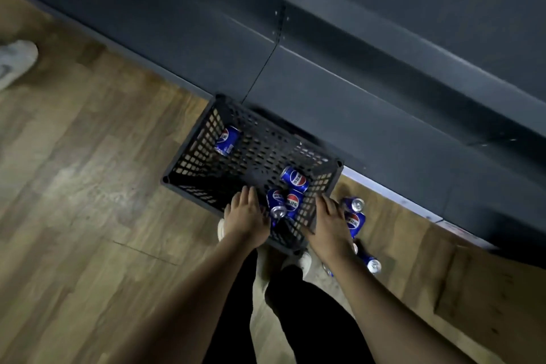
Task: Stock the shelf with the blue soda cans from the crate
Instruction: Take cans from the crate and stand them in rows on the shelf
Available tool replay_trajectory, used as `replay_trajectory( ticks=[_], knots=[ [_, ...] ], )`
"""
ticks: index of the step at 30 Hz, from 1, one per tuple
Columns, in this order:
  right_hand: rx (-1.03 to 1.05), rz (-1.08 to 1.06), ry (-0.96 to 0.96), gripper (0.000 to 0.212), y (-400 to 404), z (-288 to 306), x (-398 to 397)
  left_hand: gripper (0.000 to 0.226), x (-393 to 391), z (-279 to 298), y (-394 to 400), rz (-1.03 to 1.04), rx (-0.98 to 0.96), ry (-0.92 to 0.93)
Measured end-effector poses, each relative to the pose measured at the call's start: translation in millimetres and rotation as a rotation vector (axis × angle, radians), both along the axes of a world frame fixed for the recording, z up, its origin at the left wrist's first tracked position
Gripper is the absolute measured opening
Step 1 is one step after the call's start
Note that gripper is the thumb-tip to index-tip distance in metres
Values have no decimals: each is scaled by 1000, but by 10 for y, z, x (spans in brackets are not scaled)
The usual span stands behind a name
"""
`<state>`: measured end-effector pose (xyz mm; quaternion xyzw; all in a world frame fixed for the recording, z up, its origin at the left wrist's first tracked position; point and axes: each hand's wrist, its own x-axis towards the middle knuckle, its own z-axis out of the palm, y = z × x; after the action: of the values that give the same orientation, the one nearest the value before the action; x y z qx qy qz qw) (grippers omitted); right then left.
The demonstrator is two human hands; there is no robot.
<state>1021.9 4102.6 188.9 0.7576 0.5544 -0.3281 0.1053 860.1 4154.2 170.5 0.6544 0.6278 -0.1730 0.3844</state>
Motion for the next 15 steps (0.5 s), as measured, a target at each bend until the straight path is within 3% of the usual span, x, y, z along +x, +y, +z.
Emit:
replay_trajectory(
  ticks=[12,15],
  knots=[
    [-104,4,-50,78,264,-2090,37,85,391,-2010,-61,-22,-98,32],
    [-113,55,-92,79,371,-2621,67,88,517,-2558,-4,56,-160,8]
  ],
)
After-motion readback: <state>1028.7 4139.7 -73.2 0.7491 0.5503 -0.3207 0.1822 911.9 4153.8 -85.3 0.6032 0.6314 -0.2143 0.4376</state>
